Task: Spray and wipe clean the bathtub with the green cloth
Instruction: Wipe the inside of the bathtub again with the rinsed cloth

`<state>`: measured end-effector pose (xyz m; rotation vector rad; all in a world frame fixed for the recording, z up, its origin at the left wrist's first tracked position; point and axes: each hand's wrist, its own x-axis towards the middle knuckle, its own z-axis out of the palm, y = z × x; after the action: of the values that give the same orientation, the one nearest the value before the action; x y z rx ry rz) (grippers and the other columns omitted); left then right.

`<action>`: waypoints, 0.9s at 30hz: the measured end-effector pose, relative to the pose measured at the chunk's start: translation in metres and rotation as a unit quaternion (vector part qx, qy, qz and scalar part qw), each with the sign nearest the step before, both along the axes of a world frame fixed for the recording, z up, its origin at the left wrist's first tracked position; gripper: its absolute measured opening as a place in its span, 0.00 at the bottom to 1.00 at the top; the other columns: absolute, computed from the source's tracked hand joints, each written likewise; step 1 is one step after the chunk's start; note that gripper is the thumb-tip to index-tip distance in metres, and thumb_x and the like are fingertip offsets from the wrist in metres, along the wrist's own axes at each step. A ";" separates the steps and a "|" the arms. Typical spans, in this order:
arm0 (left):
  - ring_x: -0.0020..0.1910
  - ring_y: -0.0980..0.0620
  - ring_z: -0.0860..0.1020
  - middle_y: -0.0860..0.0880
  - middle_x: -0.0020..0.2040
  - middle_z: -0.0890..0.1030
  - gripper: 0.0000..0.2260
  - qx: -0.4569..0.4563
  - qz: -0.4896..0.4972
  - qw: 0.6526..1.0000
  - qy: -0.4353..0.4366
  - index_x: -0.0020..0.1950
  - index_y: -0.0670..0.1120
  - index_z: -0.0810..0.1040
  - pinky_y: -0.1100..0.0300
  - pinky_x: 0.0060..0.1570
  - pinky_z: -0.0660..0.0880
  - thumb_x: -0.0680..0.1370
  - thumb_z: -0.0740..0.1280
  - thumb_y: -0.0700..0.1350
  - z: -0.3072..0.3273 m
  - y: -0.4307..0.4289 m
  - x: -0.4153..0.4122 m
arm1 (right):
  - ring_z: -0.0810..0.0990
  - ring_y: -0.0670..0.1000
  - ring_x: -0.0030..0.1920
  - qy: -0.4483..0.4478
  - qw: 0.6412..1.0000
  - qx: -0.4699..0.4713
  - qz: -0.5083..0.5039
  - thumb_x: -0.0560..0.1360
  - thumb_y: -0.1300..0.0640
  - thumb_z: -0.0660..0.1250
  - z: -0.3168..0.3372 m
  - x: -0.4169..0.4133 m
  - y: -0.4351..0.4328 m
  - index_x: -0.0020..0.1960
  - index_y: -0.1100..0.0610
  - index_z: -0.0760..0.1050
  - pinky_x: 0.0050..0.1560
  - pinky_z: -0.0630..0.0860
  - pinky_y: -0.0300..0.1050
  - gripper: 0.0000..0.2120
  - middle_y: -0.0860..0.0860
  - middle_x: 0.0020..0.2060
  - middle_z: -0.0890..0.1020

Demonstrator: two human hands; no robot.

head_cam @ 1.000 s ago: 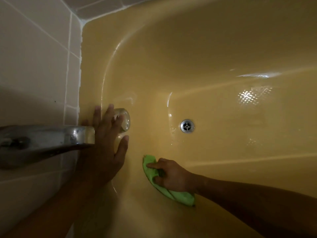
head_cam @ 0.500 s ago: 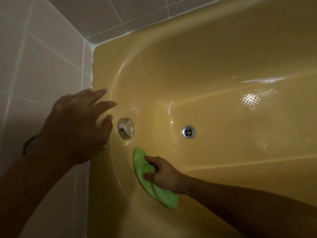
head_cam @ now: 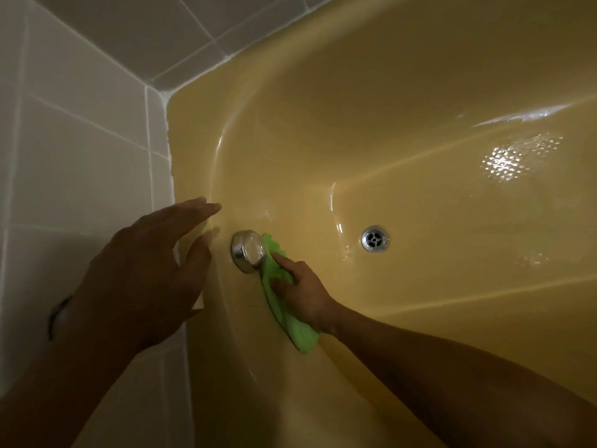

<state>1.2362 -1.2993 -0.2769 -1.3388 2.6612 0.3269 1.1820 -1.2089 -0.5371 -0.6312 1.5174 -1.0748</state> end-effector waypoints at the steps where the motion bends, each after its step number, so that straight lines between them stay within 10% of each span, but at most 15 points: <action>1: 0.70 0.45 0.75 0.55 0.74 0.75 0.19 -0.004 0.000 1.000 -0.011 0.72 0.60 0.76 0.44 0.67 0.71 0.81 0.62 0.58 0.001 0.000 -0.001 | 0.77 0.55 0.56 0.008 1.000 0.000 0.009 0.83 0.59 0.64 0.004 0.000 -0.002 0.79 0.53 0.66 0.52 0.67 0.30 0.25 0.58 0.61 0.77; 15: 0.79 0.42 0.64 0.44 0.82 0.63 0.27 0.043 0.104 0.992 -0.061 0.83 0.46 0.60 0.47 0.76 0.62 0.84 0.63 0.45 -0.050 -0.056 -0.041 | 0.74 0.59 0.57 0.069 0.985 0.003 0.161 0.83 0.57 0.60 0.000 -0.002 0.018 0.81 0.46 0.59 0.51 0.64 0.38 0.28 0.61 0.61 0.69; 20: 0.84 0.43 0.43 0.49 0.85 0.39 0.37 0.107 0.046 0.978 -0.173 0.85 0.50 0.40 0.42 0.81 0.49 0.85 0.63 0.50 -0.082 -0.103 -0.032 | 0.70 0.57 0.56 0.097 0.970 -0.002 0.223 0.85 0.55 0.57 -0.025 -0.005 0.022 0.83 0.47 0.52 0.50 0.62 0.40 0.28 0.56 0.55 0.65; 27: 0.83 0.41 0.36 0.50 0.84 0.36 0.41 0.021 0.011 0.995 -0.101 0.84 0.52 0.37 0.41 0.80 0.43 0.84 0.64 0.56 -0.115 -0.134 -0.042 | 0.73 0.57 0.57 0.075 0.982 0.043 0.166 0.85 0.51 0.56 -0.072 0.001 0.007 0.82 0.42 0.52 0.65 0.71 0.48 0.28 0.57 0.63 0.64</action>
<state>1.1946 -1.4334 -0.3919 -1.3137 2.4626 0.2355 1.1829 -1.2018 -0.6088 -0.8859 1.5125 -0.7167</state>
